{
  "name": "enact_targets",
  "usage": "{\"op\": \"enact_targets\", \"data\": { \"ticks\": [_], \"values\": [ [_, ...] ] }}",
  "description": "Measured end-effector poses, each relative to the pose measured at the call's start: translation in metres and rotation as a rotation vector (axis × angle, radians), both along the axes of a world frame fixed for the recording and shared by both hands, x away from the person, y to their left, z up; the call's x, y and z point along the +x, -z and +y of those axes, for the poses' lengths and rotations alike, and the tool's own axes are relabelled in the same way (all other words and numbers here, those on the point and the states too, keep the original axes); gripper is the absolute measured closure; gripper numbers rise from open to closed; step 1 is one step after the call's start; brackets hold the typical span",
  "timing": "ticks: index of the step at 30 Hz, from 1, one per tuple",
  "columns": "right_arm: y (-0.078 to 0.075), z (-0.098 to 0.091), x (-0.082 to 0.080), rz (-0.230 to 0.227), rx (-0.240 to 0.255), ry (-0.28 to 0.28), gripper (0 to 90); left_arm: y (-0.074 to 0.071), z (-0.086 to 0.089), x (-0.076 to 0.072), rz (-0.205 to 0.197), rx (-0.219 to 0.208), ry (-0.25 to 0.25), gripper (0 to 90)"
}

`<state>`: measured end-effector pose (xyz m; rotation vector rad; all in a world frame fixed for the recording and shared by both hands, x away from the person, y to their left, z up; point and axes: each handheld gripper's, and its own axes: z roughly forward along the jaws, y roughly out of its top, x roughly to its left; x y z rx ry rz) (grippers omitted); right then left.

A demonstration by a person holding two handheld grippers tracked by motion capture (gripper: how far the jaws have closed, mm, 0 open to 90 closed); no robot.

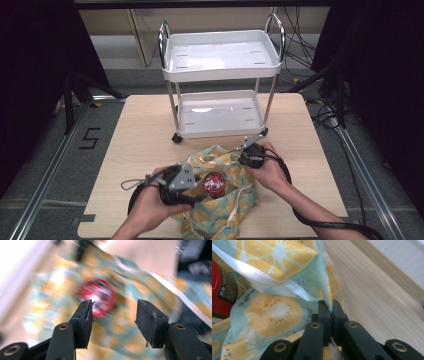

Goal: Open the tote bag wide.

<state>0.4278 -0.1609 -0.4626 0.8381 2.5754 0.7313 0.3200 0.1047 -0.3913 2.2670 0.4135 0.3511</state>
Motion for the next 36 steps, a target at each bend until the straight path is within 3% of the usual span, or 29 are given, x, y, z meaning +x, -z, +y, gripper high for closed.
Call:
{"op": "enact_targets", "data": {
  "ticks": [1,2,4,6,10,12,14,16,18,21,22,25,26,27,28,29,30,31,35,36],
  "values": [
    [0.001,-0.001,0.001,-0.023,-0.021,-0.021,89.4,-0.001,0.001,0.007,-0.005,-0.008,-0.024,47.7],
    [0.001,0.000,0.000,-0.011,-0.013,-0.006,89.4,0.001,0.000,0.015,-0.018,-0.001,-0.050,49.7],
    [0.000,0.000,-0.001,0.000,-0.015,-0.019,89.4,0.007,-0.004,0.026,-0.054,0.089,-0.042,54.7],
    [0.003,0.001,0.000,-0.056,0.000,-0.004,89.3,0.021,-0.010,0.037,-0.045,0.138,-0.047,58.7],
    [0.001,-0.001,0.000,-0.039,-0.007,-0.005,89.3,0.038,-0.016,0.049,-0.020,0.177,-0.064,74.3],
    [0.001,0.002,-0.002,-0.013,0.034,0.006,89.2,0.042,-0.017,0.052,-0.005,0.196,-0.067,81.8],
    [0.002,0.002,-0.002,-0.012,0.036,0.005,89.1,0.046,-0.016,0.055,0.026,0.200,-0.084,88.2],
    [0.000,-0.002,0.001,-0.030,-0.016,-0.028,89.0,0.049,-0.015,0.058,0.057,0.197,-0.102,89.5],
    [0.003,0.001,-0.001,-0.037,-0.003,-0.003,88.9,0.051,-0.015,0.060,0.070,0.203,-0.106,89.6],
    [0.003,0.001,0.000,-0.032,-0.021,-0.017,88.6,0.054,-0.016,0.062,0.084,0.210,-0.123,89.7],
    [0.001,0.001,-0.001,-0.008,-0.017,-0.023,88.4,0.055,-0.016,0.062,0.090,0.217,-0.126,89.8],
    [0.005,-0.001,0.001,-0.029,-0.039,-0.036,87.7,0.061,-0.016,0.067,0.102,0.236,-0.142,89.8],
    [0.006,0.000,0.000,-0.018,-0.032,-0.030,87.6,0.065,-0.016,0.067,0.104,0.223,-0.158,89.8],
    [0.008,0.000,0.000,-0.031,-0.026,-0.020,87.5,0.066,-0.015,0.070,0.118,0.250,-0.149,89.8],
    [0.009,0.000,0.001,-0.036,-0.036,-0.023,87.5,0.069,-0.015,0.071,0.105,0.247,-0.162,89.9],
    [0.009,0.000,0.000,-0.012,-0.031,-0.027,87.5,0.070,-0.015,0.072,0.128,0.258,-0.154,89.9],
    [0.009,0.000,0.000,-0.014,-0.042,-0.038,87.5,0.073,-0.015,0.073,0.102,0.258,-0.167,89.9],
    [0.010,-0.001,0.001,-0.024,-0.053,-0.044,87.4,0.075,-0.015,0.073,0.119,0.255,-0.174,89.9],
    [0.013,0.000,0.000,-0.006,-0.054,-0.041,86.3,0.082,-0.015,0.075,0.108,0.281,-0.176,89.9],
    [0.013,0.001,0.000,-0.010,-0.058,-0.041,85.7,0.083,-0.016,0.074,0.126,0.290,-0.179,89.9]
  ]
}}
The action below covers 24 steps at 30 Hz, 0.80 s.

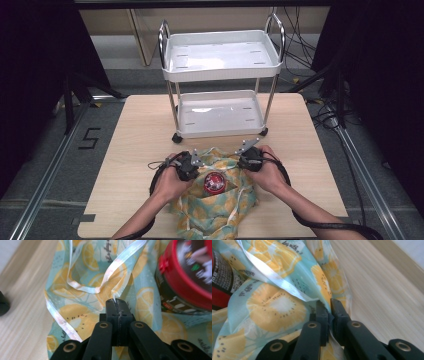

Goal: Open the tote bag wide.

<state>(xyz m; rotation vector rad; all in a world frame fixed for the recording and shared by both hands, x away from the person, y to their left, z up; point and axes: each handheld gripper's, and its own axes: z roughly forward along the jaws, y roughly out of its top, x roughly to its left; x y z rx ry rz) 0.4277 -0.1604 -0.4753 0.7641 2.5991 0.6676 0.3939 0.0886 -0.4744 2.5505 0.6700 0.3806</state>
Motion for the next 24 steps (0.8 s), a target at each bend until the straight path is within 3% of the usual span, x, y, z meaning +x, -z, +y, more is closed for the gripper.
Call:
{"op": "enact_targets", "data": {
  "ticks": [5,8,14,16,18,19,20,21,22,23,24],
  "values": [
    [0.000,0.001,-0.002,0.011,0.005,-0.006,80.5,0.004,0.000,0.000,-0.006,0.009,-0.007,89.8],
    [-0.002,0.000,-0.003,-0.017,0.021,-0.018,76.5,0.004,0.000,0.001,-0.026,0.008,-0.008,89.8],
    [-0.013,0.000,-0.011,-0.017,0.064,-0.001,64.8,0.001,0.003,0.001,-0.040,-0.026,-0.022,88.4],
    [-0.015,0.002,-0.013,-0.052,0.092,0.005,62.5,-0.002,0.003,0.000,-0.056,-0.029,-0.025,85.1],
    [-0.022,-0.001,-0.014,-0.061,0.072,-0.016,61.1,-0.005,0.004,-0.001,-0.063,-0.052,-0.029,81.7],
    [-0.022,0.003,-0.018,-0.049,0.134,0.012,59.7,-0.007,0.004,-0.002,-0.073,-0.058,-0.030,80.7],
    [-0.024,0.003,-0.018,-0.051,0.136,0.007,58.6,-0.009,0.004,-0.002,-0.083,-0.063,-0.028,79.1],
    [-0.026,-0.001,-0.016,-0.096,0.087,-0.017,57.9,-0.011,0.005,-0.002,-0.089,-0.064,-0.026,77.8],
    [-0.029,-0.002,-0.015,-0.103,0.076,-0.035,57.0,-0.013,0.005,-0.003,-0.100,-0.070,-0.031,76.9],
    [-0.029,0.003,-0.021,-0.073,0.151,0.002,55.9,-0.015,0.006,-0.003,-0.099,-0.072,-0.027,75.5],
    [-0.031,0.003,-0.022,-0.089,0.153,-0.009,55.5,-0.019,0.007,-0.003,-0.084,-0.064,-0.018,74.6]
  ]
}}
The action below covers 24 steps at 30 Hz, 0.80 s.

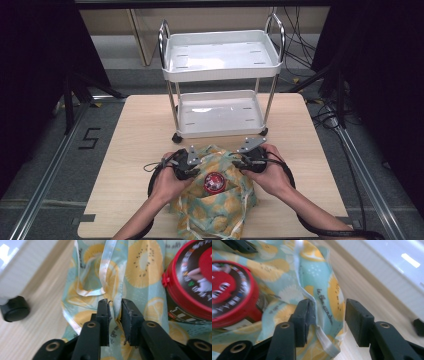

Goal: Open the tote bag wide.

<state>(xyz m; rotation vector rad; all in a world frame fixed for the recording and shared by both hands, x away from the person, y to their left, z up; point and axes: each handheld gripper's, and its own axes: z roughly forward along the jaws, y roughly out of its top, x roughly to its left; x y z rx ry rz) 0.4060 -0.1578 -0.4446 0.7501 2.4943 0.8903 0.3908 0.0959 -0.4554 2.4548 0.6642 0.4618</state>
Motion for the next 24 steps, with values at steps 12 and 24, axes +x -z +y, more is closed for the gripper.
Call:
{"op": "enact_targets", "data": {
  "ticks": [12,24],
  "values": [
    [-0.030,0.005,-0.023,-0.115,0.050,-0.076,58.5,-0.009,-0.004,-0.007,-0.051,-0.049,-0.004,70.9],
    [-0.003,0.008,-0.014,-0.015,-0.020,-0.088,86.6,0.004,-0.008,0.001,-0.009,-0.005,0.014,87.3]
  ]
}}
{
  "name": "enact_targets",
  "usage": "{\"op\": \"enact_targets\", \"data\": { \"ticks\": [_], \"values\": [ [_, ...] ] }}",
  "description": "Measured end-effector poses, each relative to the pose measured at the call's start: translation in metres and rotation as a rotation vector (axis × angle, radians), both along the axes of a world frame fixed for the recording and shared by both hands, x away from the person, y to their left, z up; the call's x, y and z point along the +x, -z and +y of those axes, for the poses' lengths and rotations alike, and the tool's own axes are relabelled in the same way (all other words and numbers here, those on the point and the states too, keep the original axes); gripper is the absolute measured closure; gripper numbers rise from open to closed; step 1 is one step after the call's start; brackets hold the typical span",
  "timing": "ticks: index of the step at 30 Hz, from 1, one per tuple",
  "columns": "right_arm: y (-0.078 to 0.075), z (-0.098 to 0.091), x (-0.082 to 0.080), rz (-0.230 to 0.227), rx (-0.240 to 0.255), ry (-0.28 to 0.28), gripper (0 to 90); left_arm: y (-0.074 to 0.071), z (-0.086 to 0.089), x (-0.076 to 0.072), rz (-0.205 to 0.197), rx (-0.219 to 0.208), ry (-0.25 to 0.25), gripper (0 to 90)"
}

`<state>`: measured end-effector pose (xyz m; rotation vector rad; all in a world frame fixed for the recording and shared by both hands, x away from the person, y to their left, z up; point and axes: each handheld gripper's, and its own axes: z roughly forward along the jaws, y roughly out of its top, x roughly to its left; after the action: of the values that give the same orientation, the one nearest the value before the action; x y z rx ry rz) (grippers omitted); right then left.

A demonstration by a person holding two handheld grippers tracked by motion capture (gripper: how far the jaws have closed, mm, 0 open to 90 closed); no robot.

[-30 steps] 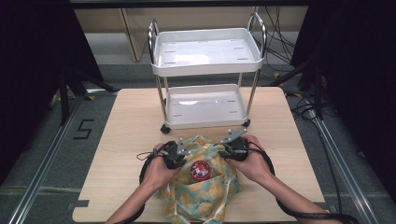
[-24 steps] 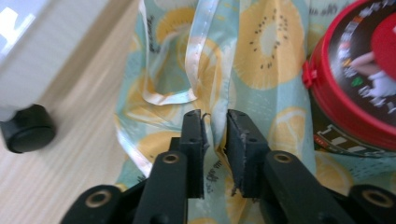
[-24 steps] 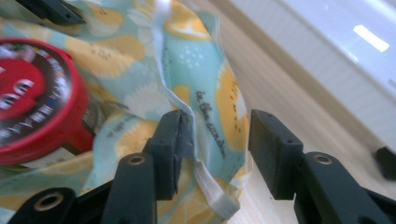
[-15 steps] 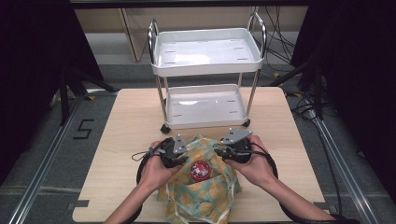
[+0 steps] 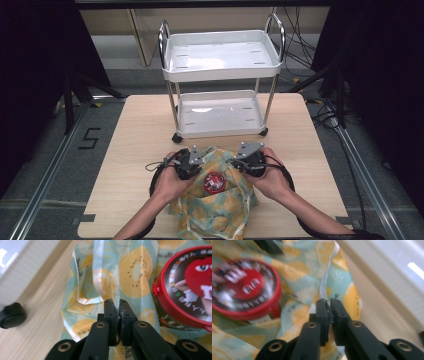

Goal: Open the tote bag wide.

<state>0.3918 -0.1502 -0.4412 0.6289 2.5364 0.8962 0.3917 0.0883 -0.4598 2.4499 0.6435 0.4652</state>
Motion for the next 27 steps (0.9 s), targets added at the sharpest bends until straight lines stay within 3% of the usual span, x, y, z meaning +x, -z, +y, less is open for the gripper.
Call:
{"op": "enact_targets", "data": {
  "ticks": [6,7,9,11,13,15,16,17,18,19,21,24,27],
  "values": [
    [0.020,-0.003,0.007,0.058,-0.046,-0.003,90.0,0.010,-0.001,0.003,0.050,0.022,-0.006,88.5],
    [0.022,-0.006,0.009,0.042,-0.074,-0.017,90.0,0.011,0.000,0.004,0.036,0.037,-0.006,88.4],
    [0.027,-0.006,0.009,0.056,-0.068,-0.010,90.0,0.014,0.000,0.004,0.051,0.024,-0.020,88.7],
    [0.030,-0.006,0.008,0.091,-0.076,0.021,90.0,0.014,0.001,0.005,0.057,0.050,-0.020,89.2],
    [0.034,-0.007,0.010,0.084,-0.090,0.013,90.0,0.015,0.001,0.005,0.050,0.056,-0.025,89.4],
    [0.037,-0.006,0.008,0.127,-0.082,0.019,90.0,0.017,0.002,0.007,0.042,0.059,-0.040,89.4],
    [0.038,-0.005,0.008,0.127,-0.079,0.013,90.0,0.017,0.003,0.008,0.040,0.076,-0.042,89.4],
    [0.041,-0.004,0.008,0.089,-0.065,0.023,90.0,0.017,0.005,0.009,0.027,0.080,-0.046,89.4],
    [0.039,-0.004,0.008,0.093,-0.086,0.001,90.0,0.017,0.006,0.010,0.027,0.081,-0.052,89.4],
    [0.038,-0.003,0.006,0.126,-0.085,0.006,90.0,0.017,0.007,0.011,0.026,0.077,-0.059,89.4],
    [0.038,-0.002,0.005,0.121,-0.078,0.001,90.0,0.017,0.009,0.013,0.002,0.086,-0.070,89.4],
    [0.039,-0.002,0.005,0.124,-0.078,0.002,90.0,0.018,0.010,0.013,0.018,0.088,-0.084,89.3],
    [0.043,-0.002,0.006,0.115,-0.086,0.001,90.0,0.021,0.008,0.013,0.018,0.096,-0.065,88.6]
  ]
}}
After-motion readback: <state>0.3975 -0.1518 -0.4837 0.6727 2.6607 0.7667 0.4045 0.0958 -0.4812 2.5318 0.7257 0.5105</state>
